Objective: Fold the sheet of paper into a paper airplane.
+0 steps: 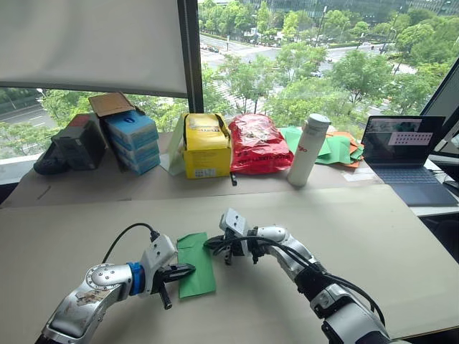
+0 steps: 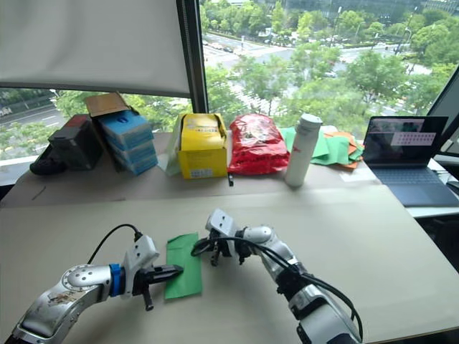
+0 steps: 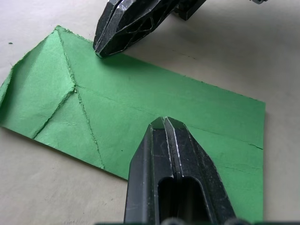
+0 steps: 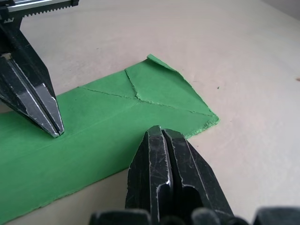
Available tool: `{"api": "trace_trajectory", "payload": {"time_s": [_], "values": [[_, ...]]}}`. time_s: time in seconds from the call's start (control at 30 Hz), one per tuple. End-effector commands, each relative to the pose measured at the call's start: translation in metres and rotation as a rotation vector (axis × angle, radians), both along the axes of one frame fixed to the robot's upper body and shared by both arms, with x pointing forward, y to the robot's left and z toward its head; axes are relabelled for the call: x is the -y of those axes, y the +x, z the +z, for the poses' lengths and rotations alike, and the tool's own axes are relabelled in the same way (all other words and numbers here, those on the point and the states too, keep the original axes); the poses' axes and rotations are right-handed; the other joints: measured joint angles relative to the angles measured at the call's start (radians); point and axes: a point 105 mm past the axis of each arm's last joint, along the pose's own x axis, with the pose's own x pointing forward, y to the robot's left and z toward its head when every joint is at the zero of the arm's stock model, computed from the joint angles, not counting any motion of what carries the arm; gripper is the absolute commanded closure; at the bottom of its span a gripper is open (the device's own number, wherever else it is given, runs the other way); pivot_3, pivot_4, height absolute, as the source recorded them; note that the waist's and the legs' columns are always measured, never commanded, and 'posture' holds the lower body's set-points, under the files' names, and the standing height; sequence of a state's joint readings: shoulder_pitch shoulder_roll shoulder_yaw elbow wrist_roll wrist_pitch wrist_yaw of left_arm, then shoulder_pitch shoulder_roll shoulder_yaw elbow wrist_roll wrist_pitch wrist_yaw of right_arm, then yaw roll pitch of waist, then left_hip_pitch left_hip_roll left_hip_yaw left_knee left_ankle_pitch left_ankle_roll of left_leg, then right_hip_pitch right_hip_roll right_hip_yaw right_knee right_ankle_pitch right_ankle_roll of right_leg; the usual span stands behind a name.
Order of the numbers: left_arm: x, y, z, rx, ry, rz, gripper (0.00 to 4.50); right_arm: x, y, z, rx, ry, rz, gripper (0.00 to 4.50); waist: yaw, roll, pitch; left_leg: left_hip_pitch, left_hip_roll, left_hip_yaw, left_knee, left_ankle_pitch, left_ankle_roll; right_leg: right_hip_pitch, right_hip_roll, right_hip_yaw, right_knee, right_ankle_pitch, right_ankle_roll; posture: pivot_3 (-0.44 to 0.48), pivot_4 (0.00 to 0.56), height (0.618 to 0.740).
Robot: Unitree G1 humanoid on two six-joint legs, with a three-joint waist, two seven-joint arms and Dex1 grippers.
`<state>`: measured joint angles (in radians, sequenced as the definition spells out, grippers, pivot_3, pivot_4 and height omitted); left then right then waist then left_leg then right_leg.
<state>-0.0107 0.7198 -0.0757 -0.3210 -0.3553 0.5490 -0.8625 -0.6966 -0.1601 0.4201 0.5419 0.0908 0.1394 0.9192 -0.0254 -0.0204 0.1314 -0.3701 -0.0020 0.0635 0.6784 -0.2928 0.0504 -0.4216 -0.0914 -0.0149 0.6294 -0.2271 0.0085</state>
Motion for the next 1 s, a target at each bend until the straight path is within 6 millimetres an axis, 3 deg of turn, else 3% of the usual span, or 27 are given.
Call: {"api": "trace_trajectory", "payload": {"time_s": [0.03,0.37,0.53,0.87,1.0], "values": [[-0.002,-0.005,-0.007,-0.031,0.028,0.009,4.50,0.000,0.004,-0.008,-0.012,-0.033,-0.015,4.45,-0.003,0.000,0.000,0.000,0.000,0.000,0.000,0.000,0.000,0.000,0.000,0.000,0.000,0.000,0.000,0.000,0.150,0.740],[0.002,-0.009,-0.007,-0.030,0.022,0.012,4.50,-0.003,0.015,0.000,0.007,-0.026,-0.031,4.45,-0.013,0.002,0.001,0.000,0.000,0.000,-0.002,0.000,-0.002,0.000,0.000,0.000,0.000,0.000,-0.001,0.000,0.150,0.740],[0.002,-0.010,-0.007,-0.032,0.020,0.014,4.50,-0.003,-0.012,-0.007,-0.031,-0.019,0.058,4.45,-0.012,0.002,0.001,0.000,0.000,0.000,-0.002,0.000,-0.001,-0.001,0.000,0.000,0.000,0.000,-0.001,0.000,0.150,0.740],[-0.001,-0.016,-0.009,-0.072,0.024,0.000,4.50,0.006,-0.088,-0.030,-0.131,-0.077,0.194,4.45,-0.012,0.002,0.001,-0.001,0.000,0.000,-0.004,-0.001,-0.001,-0.001,0.000,0.000,-0.002,0.000,-0.001,0.000,0.150,0.740],[-0.001,-0.011,-0.007,-0.063,0.015,0.016,4.50,0.018,-0.099,-0.036,-0.161,-0.111,0.190,4.45,-0.011,0.003,0.000,-0.001,0.000,0.000,-0.004,-0.001,-0.001,-0.001,0.000,0.000,-0.003,0.000,-0.001,0.000,0.150,0.740]]}}
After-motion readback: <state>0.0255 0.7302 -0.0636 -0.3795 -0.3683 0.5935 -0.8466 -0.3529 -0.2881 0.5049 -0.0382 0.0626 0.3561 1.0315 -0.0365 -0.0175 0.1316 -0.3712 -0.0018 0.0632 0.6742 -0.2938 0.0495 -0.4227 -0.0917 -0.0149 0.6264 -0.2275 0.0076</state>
